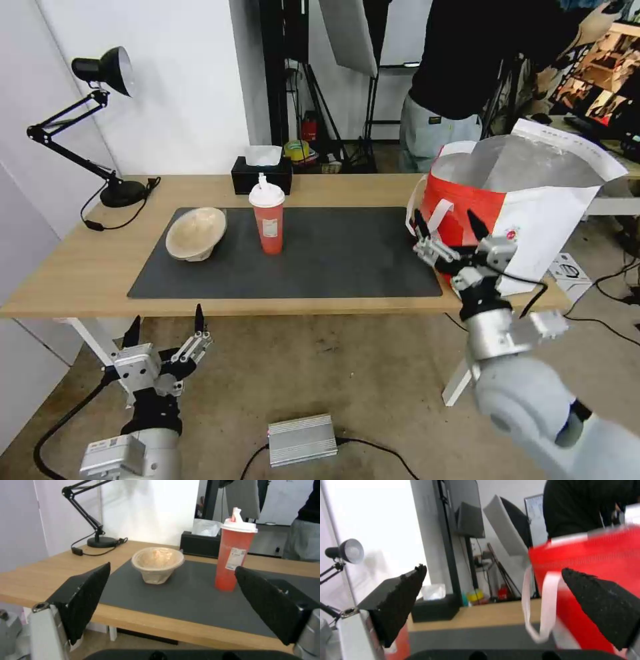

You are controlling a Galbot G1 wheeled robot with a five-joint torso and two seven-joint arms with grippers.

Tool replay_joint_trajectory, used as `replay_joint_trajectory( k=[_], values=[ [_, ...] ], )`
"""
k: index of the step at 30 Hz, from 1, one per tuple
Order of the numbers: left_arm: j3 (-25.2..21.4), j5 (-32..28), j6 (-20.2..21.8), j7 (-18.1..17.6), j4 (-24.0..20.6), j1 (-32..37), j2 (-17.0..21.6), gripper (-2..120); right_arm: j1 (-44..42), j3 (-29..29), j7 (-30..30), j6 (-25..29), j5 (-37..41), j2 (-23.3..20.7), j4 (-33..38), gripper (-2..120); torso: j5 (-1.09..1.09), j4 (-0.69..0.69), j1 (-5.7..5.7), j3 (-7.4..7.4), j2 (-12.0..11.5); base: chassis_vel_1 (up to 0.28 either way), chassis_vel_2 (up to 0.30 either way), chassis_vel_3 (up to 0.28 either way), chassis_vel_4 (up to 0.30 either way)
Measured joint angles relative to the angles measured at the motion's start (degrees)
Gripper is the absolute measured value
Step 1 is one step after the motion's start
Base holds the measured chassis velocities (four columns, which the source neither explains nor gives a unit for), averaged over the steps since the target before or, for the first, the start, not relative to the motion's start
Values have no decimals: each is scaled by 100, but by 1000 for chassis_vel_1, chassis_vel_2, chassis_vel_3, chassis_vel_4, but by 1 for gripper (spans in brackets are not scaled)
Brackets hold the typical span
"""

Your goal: Pick up the trash from the table and place it into the takeout bag.

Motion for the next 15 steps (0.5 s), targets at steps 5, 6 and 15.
replay_joint_trajectory(
  k=[5, 6, 15],
  values=[
    [-9, 2, -10, -7, -41, 45, -22, 100, -550, -171, 148, 157, -636, 382, -46, 100, 0, -1, 0, 0, 0, 0, 0, 0, 0],
    [-11, 2, -10, -10, -41, 45, -32, 100, -676, -199, 187, 189, -812, 455, -77, 100, 1, 0, 0, 0, 0, 0, 0, 0, 0],
    [28, 13, -11, -11, -30, 40, -103, 100, -1520, -248, 507, 252, -1856, 690, -241, 100, 0, -1, 0, 0, 0, 0, 0, 0, 0]
  ],
)
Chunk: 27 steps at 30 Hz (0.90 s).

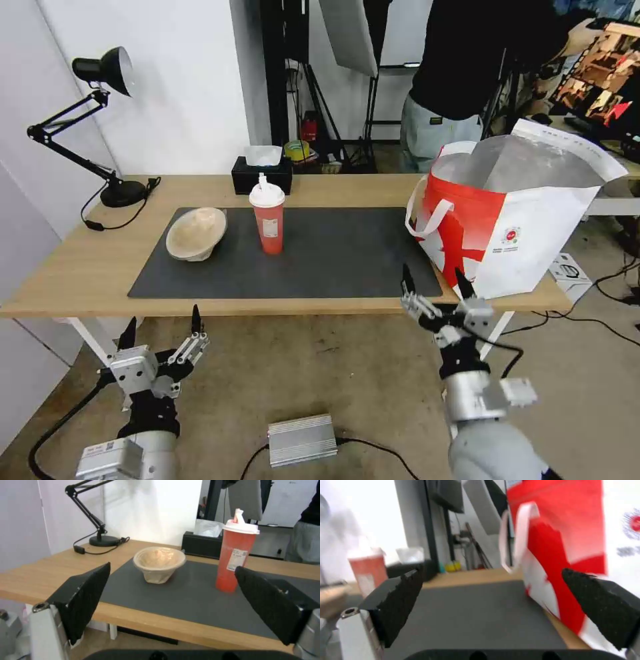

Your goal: Pick up the trash from the table and place it into the takeout bag.

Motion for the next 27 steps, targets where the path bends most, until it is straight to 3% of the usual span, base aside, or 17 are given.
replay_joint_trajectory(
  k=[12, 27],
  values=[
    [12, 9, -1, 0, -17, 27, 14, 100, -742, -200, 224, -57, -685, 289, -134, 100, 1, 0, 1, 0, 0, 0, 0, 0, 0],
    [37, 15, 24, 33, -49, 83, 1, 100, -447, -162, 211, -187, -632, 232, -186, 100, 1, 0, 1, 1, 0, 0, 0, 0, 0]
  ],
)
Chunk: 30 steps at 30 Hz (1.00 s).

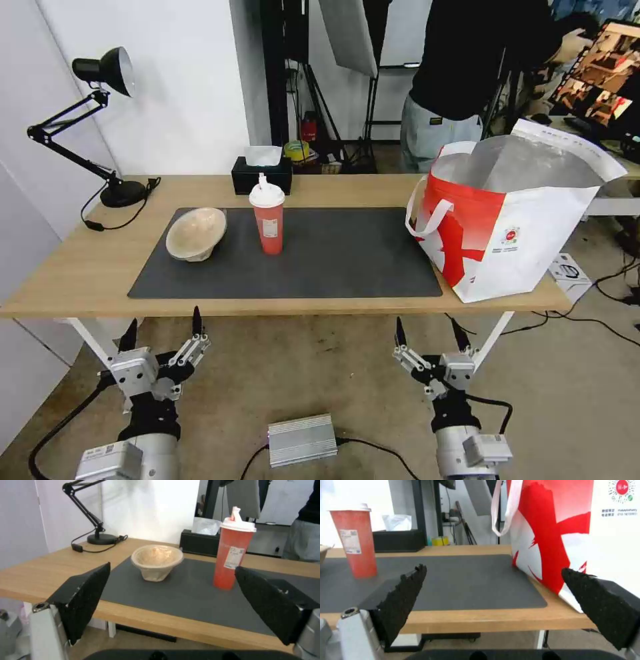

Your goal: Pick up the trash from the table and place it into the takeout bag.

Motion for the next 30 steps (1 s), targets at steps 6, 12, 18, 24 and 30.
replay_joint_trajectory(
  k=[6, 12, 18, 24, 30],
  values=[
    [-6, 0, 5, 2, 16, 5, 3, 100, -3, 25, -4, 20, 10, -17, 17, 100, 0, 0, 0, 0, -1, 0, 0, 0, 0],
    [-4, 5, 7, 2, 16, 20, 49, 100, 14, 6, -16, 25, 1, -73, 31, 100, 0, 0, 0, 0, -1, 0, 0, 0, 0],
    [-17, 5, 8, 0, 12, 55, 32, 100, 54, 3, -129, 92, 42, -156, 56, 100, 0, -1, 0, 0, -1, 0, 0, 0, 0],
    [-2, 81, 7, 0, -12, 70, -16, 100, 208, -20, -425, 212, 216, -305, 114, 100, 0, 0, 0, 0, -1, 0, 0, 0, 0],
    [4, 112, 4, 0, -18, 115, -69, 100, 505, -79, -882, 461, 514, -473, 164, 100, 0, 0, 0, 0, -1, 0, 0, 0, 0]
  ],
)
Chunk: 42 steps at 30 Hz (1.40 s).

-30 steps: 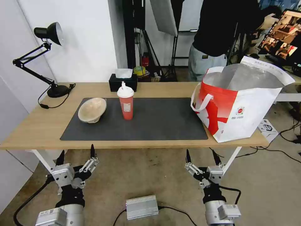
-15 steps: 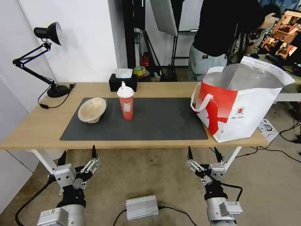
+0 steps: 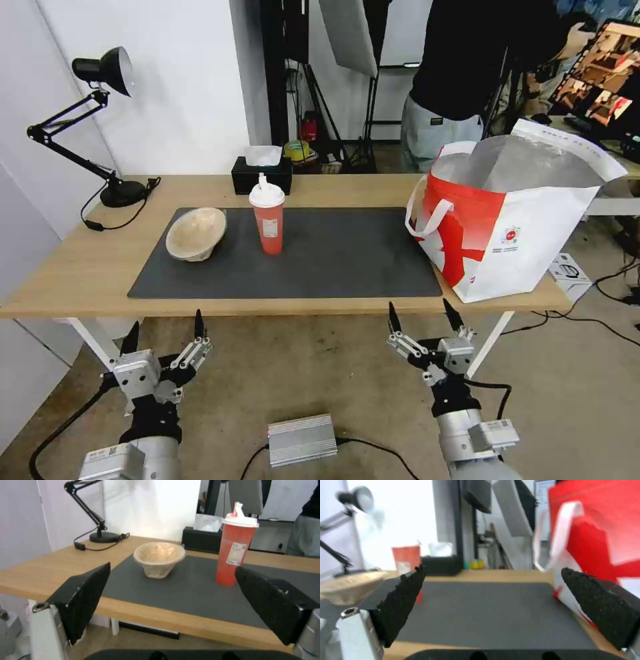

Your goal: Pick up the trash from the table and place it into the takeout bag.

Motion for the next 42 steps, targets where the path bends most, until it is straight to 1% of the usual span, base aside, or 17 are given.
replay_joint_trajectory(
  k=[3, 5, 6, 10, 11, 14, 18, 19, 22, 23, 27, 28, 32, 34, 37, 39, 42],
  values=[
    [0, 15, -5, 0, -31, 22, -28, 100, 97, -50, -113, 49, 57, -65, 2, 100, 0, 0, 0, 0, 0, 0, 0, 0, 0],
    [-1, 30, -6, -1, -36, 33, -66, 100, 295, -134, -373, 185, 97, -158, -28, 100, 0, 0, 0, 0, 0, 0, 0, 0, 0],
    [-1, 30, -6, -1, -36, 33, -66, 100, 295, -134, -373, 185, 97, -158, -28, 100, 0, 0, 0, 0, 0, 0, 0, 0, 0],
    [-12, 61, -15, -2, -36, 62, -117, 100, 853, -285, -1164, 291, 488, -371, -46, 100, 0, 0, 0, 0, 0, 0, 0, 0, 0],
    [-12, 61, -15, -2, -36, 62, -117, 100, 853, -285, -1164, 291, 488, -371, -46, 100, 0, 0, 0, 0, 0, 0, 0, 0, 0],
    [-35, 91, -33, -2, -37, 85, -153, 100, 1317, -449, -1620, 68, 944, -573, -37, 100, 0, 0, 0, 0, 0, 0, 0, 0, 0],
    [-44, 125, -51, -15, -34, 108, -215, 100, 1763, -697, -1776, -261, 1319, -720, -2, 100, 0, 0, 0, 0, 0, 0, 0, 0, 0],
    [-44, 125, -51, -15, -34, 108, -215, 100, 1763, -697, -1776, -261, 1319, -720, -2, 100, 0, 0, 0, 0, 0, 0, 0, 0, 0],
    [-73, 134, -54, -19, -31, 109, -239, 100, 2346, -1038, -1872, -504, 1521, -760, -59, 100, 0, 0, 0, 0, 0, 0, 0, 0, 0],
    [-73, 134, -54, -19, -31, 109, -239, 100, 2346, -1038, -1872, -504, 1521, -760, -59, 100, 0, 0, 0, 0, 0, 0, 0, 0, 0],
    [-114, 134, -54, -21, -37, 97, -247, 100, 3088, -1462, -1918, -784, 1817, -634, -252, 100, 0, 0, 0, 0, 0, 0, 0, 0, 0],
    [-114, 134, -54, -21, -37, 97, -247, 100, 3088, -1462, -1918, -784, 1817, -634, -252, 100, 0, 0, 0, 0, 0, 0, 0, 0, 0],
    [-165, 134, -54, -42, -37, 103, -242, 100, 3793, -1962, -1909, -1021, 2159, -496, -603, 100, -1, 0, 0, 0, 0, 0, 0, 0, 0],
    [-174, 132, -54, -46, -37, 102, -240, 100, 3865, -2008, -1904, -1056, 2215, -475, -636, 100, -1, 0, 0, 0, 0, 0, 0, 0, 0],
    [-194, 124, -54, -76, -27, 74, -244, 100, 4391, -2272, -1688, -1378, 2362, -252, -960, 100, -1, 1, 0, 0, 0, 0, 0, 0, 0],
    [-193, 123, -53, -78, -20, 71, -247, 100, 4502, -2325, -1592, -1492, 2361, -189, -1032, 100, -1, 1, 0, 0, 0, 0, 0, 0, 0],
    [-189, 123, -52, -83, 8, 67, -260, 100, 4756, -2490, -1114, -2015, 2274, 61, -1219, 100, -1, 0, 0, 0, 0, 0, 0, 0, 0]
  ],
)
